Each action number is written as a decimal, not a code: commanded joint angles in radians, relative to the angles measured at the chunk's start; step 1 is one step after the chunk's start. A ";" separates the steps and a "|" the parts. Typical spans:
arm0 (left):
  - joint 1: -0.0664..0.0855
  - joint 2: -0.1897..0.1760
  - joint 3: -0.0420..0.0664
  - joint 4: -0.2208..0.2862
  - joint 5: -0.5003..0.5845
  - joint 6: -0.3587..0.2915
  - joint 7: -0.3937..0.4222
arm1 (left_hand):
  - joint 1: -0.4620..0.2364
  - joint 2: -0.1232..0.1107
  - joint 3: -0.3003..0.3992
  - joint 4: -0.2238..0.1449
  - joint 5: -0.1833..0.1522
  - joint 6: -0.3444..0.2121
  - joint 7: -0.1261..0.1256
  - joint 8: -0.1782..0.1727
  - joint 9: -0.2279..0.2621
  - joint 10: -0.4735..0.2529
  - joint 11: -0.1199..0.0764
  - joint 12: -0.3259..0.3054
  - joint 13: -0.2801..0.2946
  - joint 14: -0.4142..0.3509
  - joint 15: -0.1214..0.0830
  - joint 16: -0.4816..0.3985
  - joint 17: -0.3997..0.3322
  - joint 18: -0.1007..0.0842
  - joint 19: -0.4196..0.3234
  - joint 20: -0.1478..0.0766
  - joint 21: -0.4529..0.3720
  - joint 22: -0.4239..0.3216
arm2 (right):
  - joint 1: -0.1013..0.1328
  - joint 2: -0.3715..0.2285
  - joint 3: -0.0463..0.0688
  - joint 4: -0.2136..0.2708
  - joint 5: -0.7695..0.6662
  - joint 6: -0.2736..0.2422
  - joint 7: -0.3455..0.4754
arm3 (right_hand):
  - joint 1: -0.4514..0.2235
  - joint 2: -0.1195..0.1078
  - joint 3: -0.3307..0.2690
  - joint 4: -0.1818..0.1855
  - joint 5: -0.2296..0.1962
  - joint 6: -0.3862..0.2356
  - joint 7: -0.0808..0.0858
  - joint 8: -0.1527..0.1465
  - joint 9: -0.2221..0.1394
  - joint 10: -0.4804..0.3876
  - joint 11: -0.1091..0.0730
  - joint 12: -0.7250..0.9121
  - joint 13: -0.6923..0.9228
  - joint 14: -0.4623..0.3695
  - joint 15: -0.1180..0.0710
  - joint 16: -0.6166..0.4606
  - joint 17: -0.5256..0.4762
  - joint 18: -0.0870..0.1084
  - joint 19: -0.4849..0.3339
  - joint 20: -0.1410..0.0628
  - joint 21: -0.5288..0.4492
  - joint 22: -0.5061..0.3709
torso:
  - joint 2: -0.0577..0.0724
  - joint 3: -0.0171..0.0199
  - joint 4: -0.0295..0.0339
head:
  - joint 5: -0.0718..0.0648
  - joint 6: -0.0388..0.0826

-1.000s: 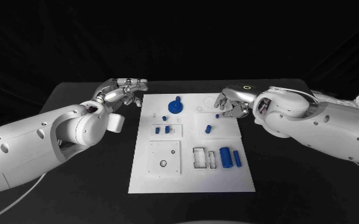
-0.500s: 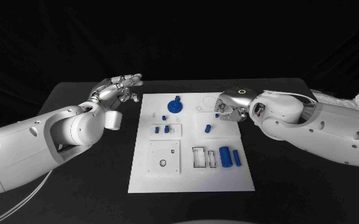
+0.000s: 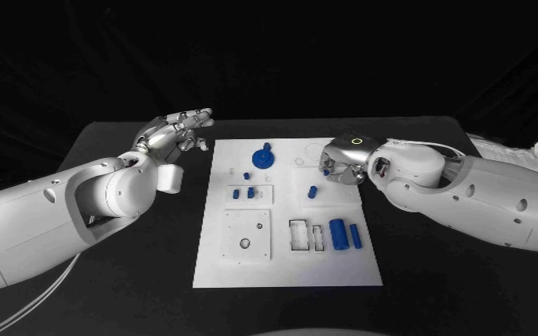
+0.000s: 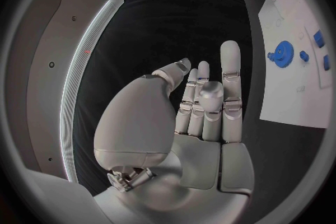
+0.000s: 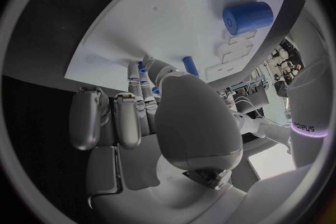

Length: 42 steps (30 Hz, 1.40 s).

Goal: Assemble the parts on the task board

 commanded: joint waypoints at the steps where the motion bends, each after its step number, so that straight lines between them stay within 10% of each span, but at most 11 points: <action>1: 0.000 0.000 0.001 0.002 0.009 0.016 0.013 | 0.002 0.005 -0.006 -0.001 0.001 -0.007 -0.003 0.006 -0.002 -0.007 0.001 0.006 0.002 -0.009 -0.002 -0.006 -0.002 0.010 -0.006 0.001 -0.006 -0.001 | -0.005 0.006 -0.002 -0.005 -0.013 0.033 0.005 | -0.003 0.009 0.018 -0.002 -0.009 0.010 -0.001 0.000 0.002 0.009 -0.001 0.001 -0.008 0.060 -0.010 -0.005 0.016 0.009 0.001 -0.008 -0.006 0.000 | 0.000 0.0001 0.0004 | 0.001 -0.001; 17: 0.000 -0.001 0.001 0.001 0.009 0.010 -0.001 | 0.014 0.009 -0.008 -0.010 0.002 -0.016 0.000 0.005 -0.003 -0.022 0.003 0.019 0.006 -0.011 0.000 -0.005 -0.007 0.010 -0.005 0.001 -0.009 -0.003 | -0.007 0.017 -0.002 -0.014 -0.020 0.063 0.001 | 0.011 0.055 0.132 -0.042 -0.028 0.058 -0.007 0.013 0.016 0.072 -0.013 0.009 -0.030 0.063 -0.018 0.005 0.030 0.007 0.007 -0.017 0.002 0.013 | 0.000 0.0000 0.0003 | -0.001 -0.006; 42: 0.000 0.000 0.000 -0.007 0.009 0.013 -0.013 | 0.019 0.010 -0.011 -0.015 0.002 -0.026 0.004 0.004 -0.004 -0.037 0.007 0.028 0.008 -0.014 0.002 -0.007 -0.015 0.009 -0.004 0.003 -0.011 -0.005 | 0.000 -0.021 0.017 0.062 -0.025 -0.075 -0.032 | -0.012 0.030 0.163 -0.069 -0.028 0.071 0.000 0.013 0.022 0.090 -0.008 0.000 -0.039 0.064 -0.015 0.010 0.037 0.005 0.011 -0.017 0.008 0.022 | -0.001 0.0003 -0.0004 | -0.001 -0.006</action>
